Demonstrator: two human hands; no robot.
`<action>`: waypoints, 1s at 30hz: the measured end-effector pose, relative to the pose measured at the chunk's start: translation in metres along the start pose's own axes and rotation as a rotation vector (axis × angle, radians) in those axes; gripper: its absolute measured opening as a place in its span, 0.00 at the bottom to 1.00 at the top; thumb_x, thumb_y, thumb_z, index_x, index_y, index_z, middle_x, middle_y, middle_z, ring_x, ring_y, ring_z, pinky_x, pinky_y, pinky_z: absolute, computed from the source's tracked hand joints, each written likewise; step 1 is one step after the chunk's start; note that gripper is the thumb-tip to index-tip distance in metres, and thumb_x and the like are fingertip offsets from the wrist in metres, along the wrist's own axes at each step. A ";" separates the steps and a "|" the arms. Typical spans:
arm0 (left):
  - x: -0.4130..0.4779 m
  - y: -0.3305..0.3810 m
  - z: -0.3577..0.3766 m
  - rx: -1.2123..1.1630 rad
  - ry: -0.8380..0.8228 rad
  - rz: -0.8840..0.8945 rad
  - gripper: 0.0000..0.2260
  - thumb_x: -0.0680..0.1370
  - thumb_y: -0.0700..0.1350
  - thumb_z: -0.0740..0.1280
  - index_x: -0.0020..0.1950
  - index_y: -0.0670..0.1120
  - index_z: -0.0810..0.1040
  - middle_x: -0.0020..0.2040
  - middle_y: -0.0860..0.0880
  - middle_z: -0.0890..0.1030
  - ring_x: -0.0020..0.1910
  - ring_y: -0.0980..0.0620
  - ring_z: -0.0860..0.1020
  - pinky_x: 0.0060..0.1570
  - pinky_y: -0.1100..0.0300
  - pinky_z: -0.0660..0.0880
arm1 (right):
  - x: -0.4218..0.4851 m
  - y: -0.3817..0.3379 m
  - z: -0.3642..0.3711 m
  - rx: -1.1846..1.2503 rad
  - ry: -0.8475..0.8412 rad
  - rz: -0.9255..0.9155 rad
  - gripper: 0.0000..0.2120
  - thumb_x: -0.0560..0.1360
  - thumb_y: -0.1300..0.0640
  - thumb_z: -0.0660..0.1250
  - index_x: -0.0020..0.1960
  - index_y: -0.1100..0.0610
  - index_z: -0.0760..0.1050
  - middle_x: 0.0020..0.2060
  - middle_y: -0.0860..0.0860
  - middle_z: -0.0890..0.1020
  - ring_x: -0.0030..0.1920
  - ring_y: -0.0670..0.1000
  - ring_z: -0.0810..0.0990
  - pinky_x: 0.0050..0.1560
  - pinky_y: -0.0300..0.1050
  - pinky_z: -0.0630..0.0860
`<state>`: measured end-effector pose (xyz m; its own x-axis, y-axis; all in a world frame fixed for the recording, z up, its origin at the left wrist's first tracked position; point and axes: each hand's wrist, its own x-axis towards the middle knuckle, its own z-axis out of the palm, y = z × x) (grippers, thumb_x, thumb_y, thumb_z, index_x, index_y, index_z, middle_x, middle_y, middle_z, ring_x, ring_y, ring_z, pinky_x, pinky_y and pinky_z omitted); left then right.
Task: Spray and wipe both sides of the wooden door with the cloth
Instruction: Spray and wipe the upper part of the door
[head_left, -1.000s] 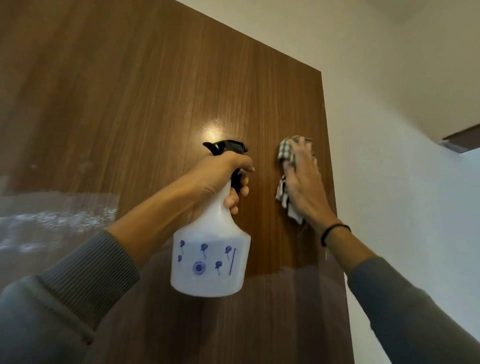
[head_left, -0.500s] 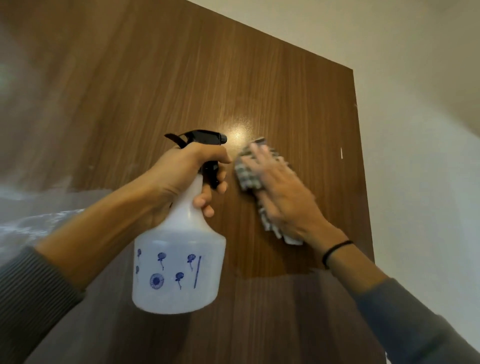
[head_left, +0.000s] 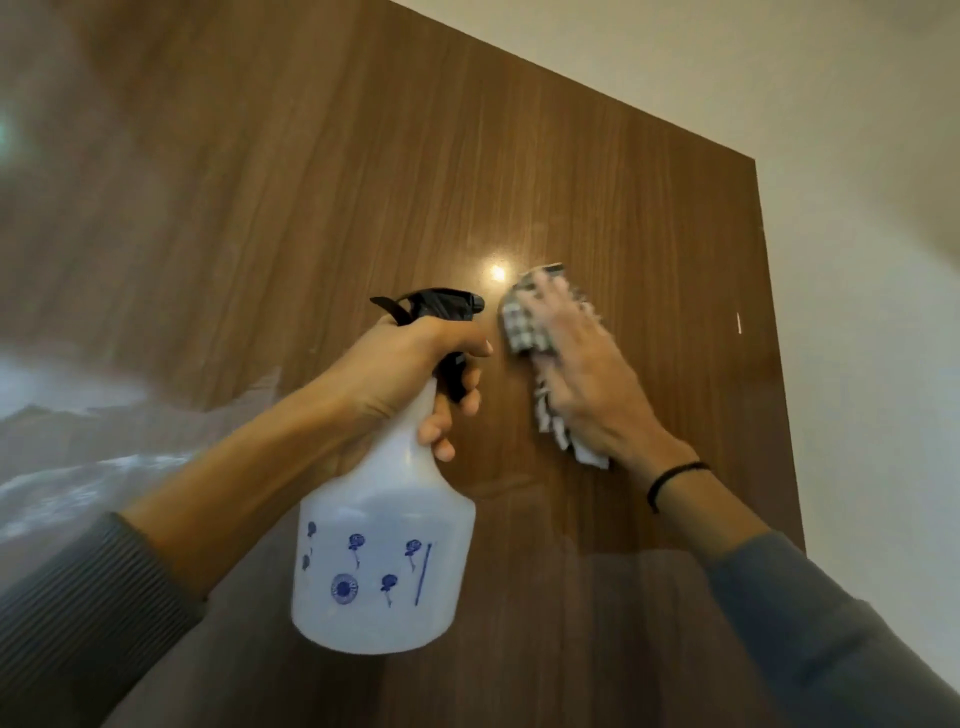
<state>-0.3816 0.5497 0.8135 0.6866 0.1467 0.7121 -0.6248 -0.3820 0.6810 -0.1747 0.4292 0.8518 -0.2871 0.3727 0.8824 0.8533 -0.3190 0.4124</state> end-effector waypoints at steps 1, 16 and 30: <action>-0.007 0.003 -0.012 0.002 0.008 0.001 0.13 0.79 0.44 0.67 0.36 0.40 0.74 0.34 0.38 0.76 0.16 0.52 0.66 0.22 0.59 0.73 | 0.010 0.006 -0.003 0.030 0.057 0.131 0.27 0.84 0.57 0.56 0.82 0.49 0.54 0.82 0.46 0.50 0.82 0.46 0.44 0.81 0.56 0.43; -0.042 0.015 -0.098 0.006 0.060 0.020 0.14 0.80 0.44 0.66 0.36 0.39 0.74 0.34 0.38 0.76 0.15 0.52 0.65 0.21 0.60 0.73 | 0.076 -0.083 0.025 -0.039 -0.149 -0.167 0.30 0.82 0.62 0.57 0.82 0.52 0.54 0.82 0.49 0.50 0.82 0.49 0.44 0.81 0.57 0.44; -0.082 0.016 -0.153 -0.033 0.054 0.051 0.14 0.80 0.42 0.66 0.36 0.38 0.74 0.34 0.36 0.76 0.15 0.51 0.66 0.21 0.59 0.73 | 0.096 -0.195 0.055 0.039 -0.213 -0.208 0.30 0.79 0.69 0.54 0.81 0.61 0.55 0.82 0.54 0.52 0.81 0.49 0.44 0.81 0.50 0.45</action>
<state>-0.5050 0.6715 0.7917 0.6328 0.1769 0.7538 -0.6711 -0.3604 0.6479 -0.3448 0.5749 0.8434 -0.3631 0.6025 0.7107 0.8029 -0.1847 0.5668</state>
